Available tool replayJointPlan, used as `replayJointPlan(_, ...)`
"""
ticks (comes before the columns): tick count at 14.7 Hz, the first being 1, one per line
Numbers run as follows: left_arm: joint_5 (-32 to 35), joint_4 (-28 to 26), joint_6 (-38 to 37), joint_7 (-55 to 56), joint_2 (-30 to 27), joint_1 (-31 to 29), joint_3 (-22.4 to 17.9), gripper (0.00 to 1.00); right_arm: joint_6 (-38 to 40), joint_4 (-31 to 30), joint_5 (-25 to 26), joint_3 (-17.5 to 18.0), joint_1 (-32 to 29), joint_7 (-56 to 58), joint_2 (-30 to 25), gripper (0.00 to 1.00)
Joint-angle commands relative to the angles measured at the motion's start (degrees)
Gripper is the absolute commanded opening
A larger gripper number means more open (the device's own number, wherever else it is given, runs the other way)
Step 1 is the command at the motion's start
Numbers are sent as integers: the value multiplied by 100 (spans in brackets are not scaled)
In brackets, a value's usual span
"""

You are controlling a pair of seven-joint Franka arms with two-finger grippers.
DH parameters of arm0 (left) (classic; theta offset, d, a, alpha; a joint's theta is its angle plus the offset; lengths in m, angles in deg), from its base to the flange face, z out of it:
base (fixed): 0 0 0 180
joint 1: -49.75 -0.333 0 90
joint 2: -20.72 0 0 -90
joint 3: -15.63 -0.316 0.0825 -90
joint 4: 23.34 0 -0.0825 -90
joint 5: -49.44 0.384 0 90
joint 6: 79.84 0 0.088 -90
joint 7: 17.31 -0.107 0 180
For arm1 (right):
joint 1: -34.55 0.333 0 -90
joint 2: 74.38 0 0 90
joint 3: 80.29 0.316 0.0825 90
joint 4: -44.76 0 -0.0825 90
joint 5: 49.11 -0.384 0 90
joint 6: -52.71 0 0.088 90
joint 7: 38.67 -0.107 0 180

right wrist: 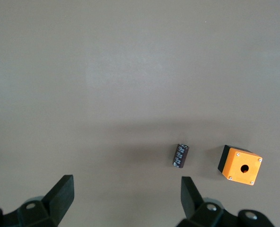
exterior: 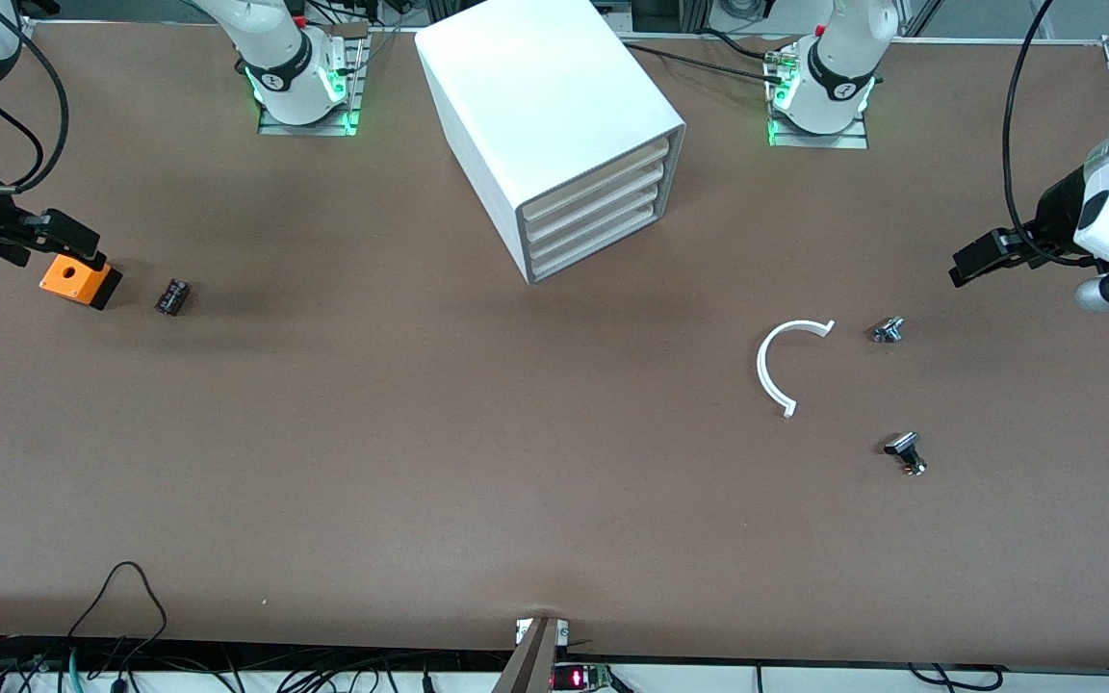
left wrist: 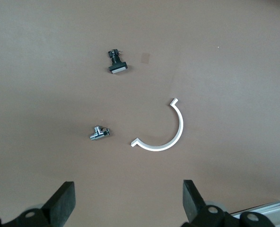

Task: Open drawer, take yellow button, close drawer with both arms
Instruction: 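Reach the left gripper to the drawer front of the white cabinet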

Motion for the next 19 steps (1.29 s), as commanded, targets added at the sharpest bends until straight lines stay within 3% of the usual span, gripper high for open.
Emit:
replayJointPlan(1,-80,148,-201,-131,35,35,27,100,73,102,72,45,-86,23,52,100)
replayJointPlan(10,-97,376,-578,44,202,97,141,100,127,93,81,27,-86,67,26,100)
replayJointPlan(13,-569,341,-580,124,97,70,159,100,126,93,81,27,-86,50,34,100)
replayJointPlan(19,-536,463,-597,132,123,132,484,100,126,93,72,27,-95,40,52,100)
